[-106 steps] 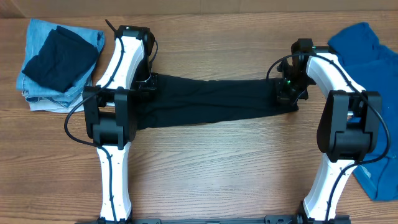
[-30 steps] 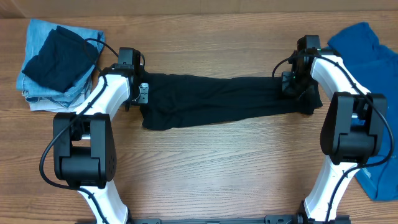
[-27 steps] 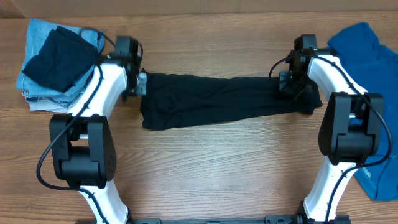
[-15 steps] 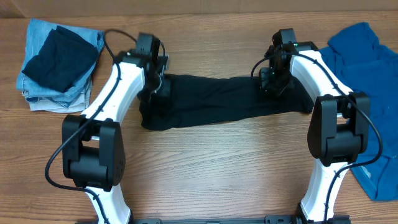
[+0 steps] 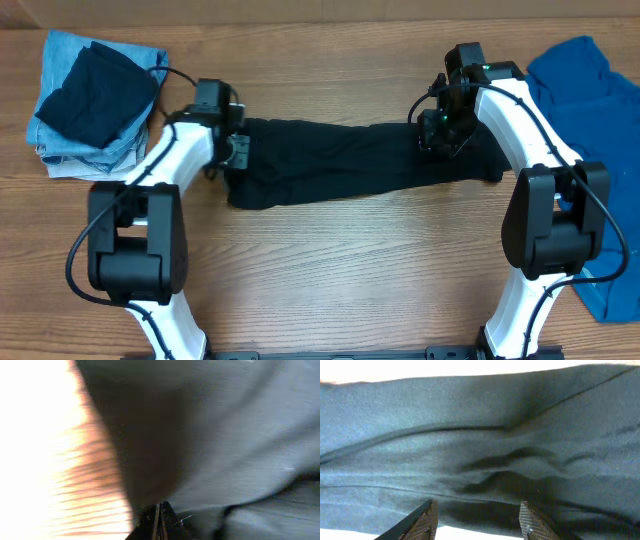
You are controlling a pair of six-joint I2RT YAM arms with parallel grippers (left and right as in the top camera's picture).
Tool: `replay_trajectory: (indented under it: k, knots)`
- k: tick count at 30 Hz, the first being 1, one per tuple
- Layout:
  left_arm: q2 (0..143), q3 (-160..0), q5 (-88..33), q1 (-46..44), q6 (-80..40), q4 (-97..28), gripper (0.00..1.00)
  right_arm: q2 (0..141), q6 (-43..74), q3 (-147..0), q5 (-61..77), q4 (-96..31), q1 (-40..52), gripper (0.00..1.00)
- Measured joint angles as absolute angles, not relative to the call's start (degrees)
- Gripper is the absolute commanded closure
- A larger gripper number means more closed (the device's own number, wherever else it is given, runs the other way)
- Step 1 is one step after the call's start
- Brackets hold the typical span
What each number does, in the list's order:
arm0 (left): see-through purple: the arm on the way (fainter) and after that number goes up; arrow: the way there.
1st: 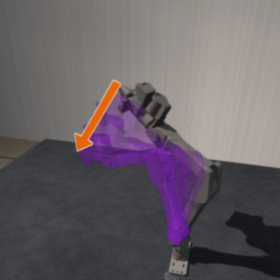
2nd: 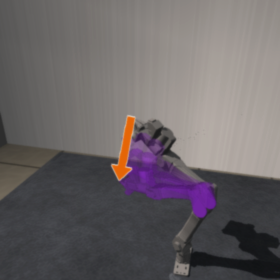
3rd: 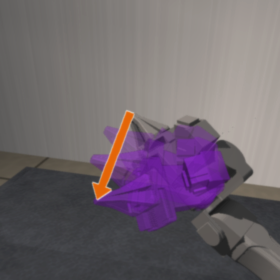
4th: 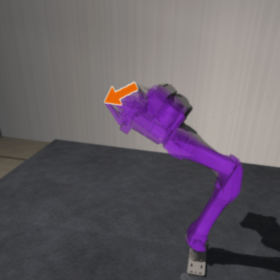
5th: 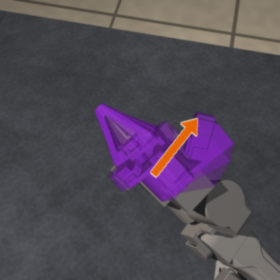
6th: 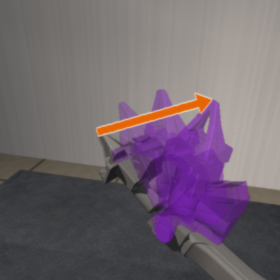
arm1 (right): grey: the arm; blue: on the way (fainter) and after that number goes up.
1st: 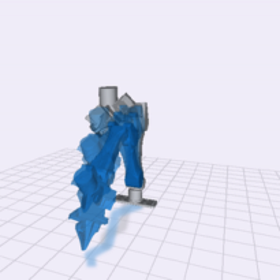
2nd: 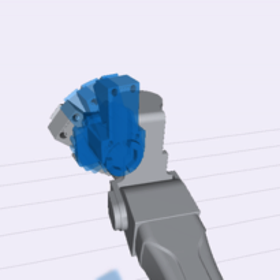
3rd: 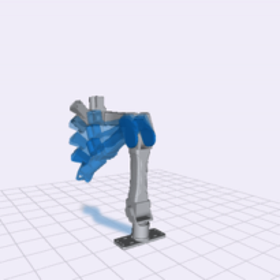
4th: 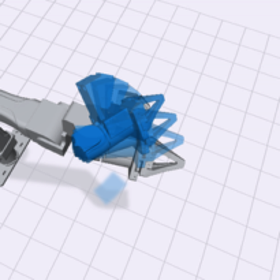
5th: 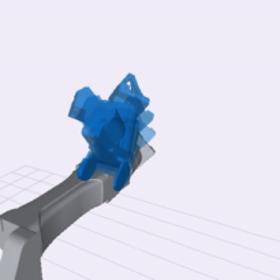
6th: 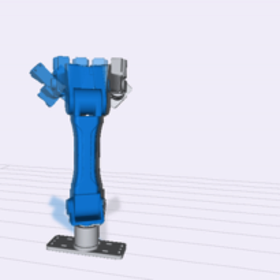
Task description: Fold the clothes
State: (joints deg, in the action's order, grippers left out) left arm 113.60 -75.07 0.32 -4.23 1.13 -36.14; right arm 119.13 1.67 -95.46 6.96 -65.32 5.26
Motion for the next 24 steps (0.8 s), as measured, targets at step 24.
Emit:
replay_trajectory:
  k: [24]
  knots:
    - [114.41, -75.42, -0.16, -19.03, -5.87, -36.18, 0.96, 119.13, 1.74, -95.48, 4.29, -62.26, 5.23, 0.41]
